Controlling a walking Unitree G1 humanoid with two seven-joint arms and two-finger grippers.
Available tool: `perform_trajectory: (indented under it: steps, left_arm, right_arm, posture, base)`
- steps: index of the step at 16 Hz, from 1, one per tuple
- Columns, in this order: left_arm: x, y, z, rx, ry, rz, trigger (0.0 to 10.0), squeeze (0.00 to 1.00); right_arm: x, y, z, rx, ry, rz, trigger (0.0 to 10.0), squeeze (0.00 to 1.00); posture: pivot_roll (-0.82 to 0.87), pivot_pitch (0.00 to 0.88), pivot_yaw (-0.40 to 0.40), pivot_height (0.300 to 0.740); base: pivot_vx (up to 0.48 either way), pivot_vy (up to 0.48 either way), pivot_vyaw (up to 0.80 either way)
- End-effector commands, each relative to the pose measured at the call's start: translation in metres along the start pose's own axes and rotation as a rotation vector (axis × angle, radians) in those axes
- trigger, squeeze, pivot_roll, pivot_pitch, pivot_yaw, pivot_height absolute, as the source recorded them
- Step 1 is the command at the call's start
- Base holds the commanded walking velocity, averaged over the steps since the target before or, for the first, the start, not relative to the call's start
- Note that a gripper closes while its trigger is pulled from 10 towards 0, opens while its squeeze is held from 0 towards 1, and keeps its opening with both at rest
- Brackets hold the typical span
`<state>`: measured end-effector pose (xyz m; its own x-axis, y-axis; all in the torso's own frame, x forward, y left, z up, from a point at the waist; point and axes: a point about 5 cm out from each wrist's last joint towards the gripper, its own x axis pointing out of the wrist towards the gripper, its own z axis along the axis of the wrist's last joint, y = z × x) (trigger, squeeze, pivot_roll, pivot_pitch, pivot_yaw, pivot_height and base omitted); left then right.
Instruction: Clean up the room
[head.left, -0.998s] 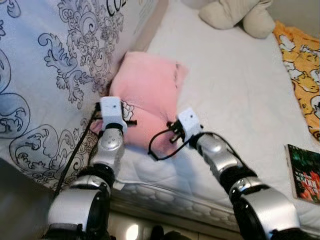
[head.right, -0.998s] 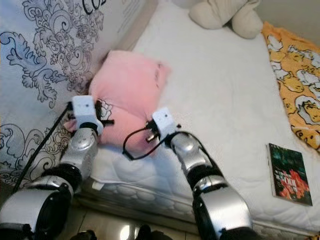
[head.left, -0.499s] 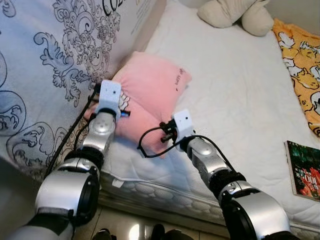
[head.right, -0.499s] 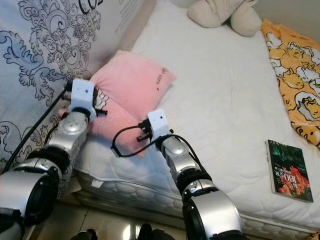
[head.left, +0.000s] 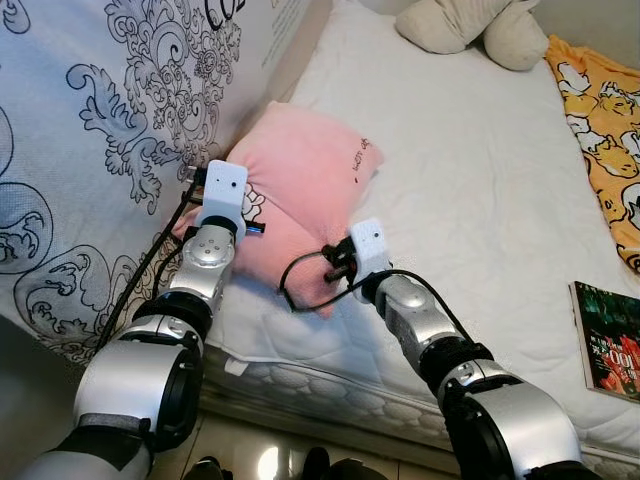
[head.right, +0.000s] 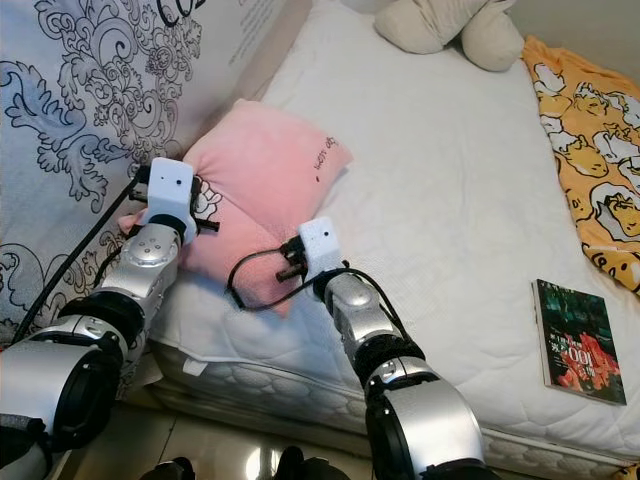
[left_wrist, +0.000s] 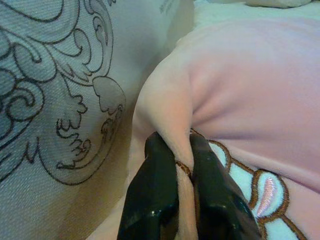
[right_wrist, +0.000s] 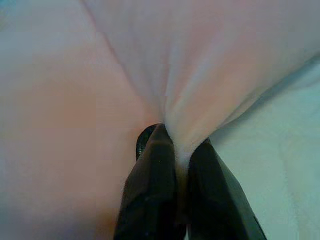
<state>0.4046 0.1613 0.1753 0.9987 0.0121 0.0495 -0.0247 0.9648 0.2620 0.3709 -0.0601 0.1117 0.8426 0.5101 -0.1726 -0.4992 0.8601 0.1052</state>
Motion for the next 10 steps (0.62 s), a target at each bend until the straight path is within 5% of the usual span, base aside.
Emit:
perform_trajectory:
  steps: [1, 3, 5, 10]
  left_arm:
    - [0.001, 0.004, 0.0, 0.002, 0.014, 0.017, 10.0, 1.0]
    - [0.005, 0.008, 0.012, 0.002, -0.02, 0.014, 10.0, 1.0]
    - [0.002, -0.004, 0.005, 0.032, -0.007, -0.045, 10.0, 1.0]
    - [-0.004, -0.007, -0.006, 0.142, -0.014, -0.114, 10.0, 1.0]
  right_arm:
    - [-0.005, -0.007, -0.011, 0.064, 0.041, -0.021, 10.0, 1.0]
    - [-0.005, -0.013, -0.002, 0.064, -0.004, -0.038, 10.0, 1.0]
    - [-0.009, -0.024, 0.004, 0.119, -0.062, -0.089, 10.0, 1.0]
    - [-0.024, -0.032, -0.011, 0.087, -0.135, -0.126, 10.0, 1.0]
  posture:
    - [0.13, 0.219, -0.182, 0.74]
    - [0.14, 0.181, -0.174, 0.74]
    - [0.15, 0.139, -0.159, 0.74]
    - [0.16, 0.004, -0.091, 0.74]
  base:
    - [0.0, 0.0, 0.0]
    - [0.0, 0.0, 0.0]
    - [0.0, 0.0, 0.0]
    - [0.0, 0.0, 0.0]
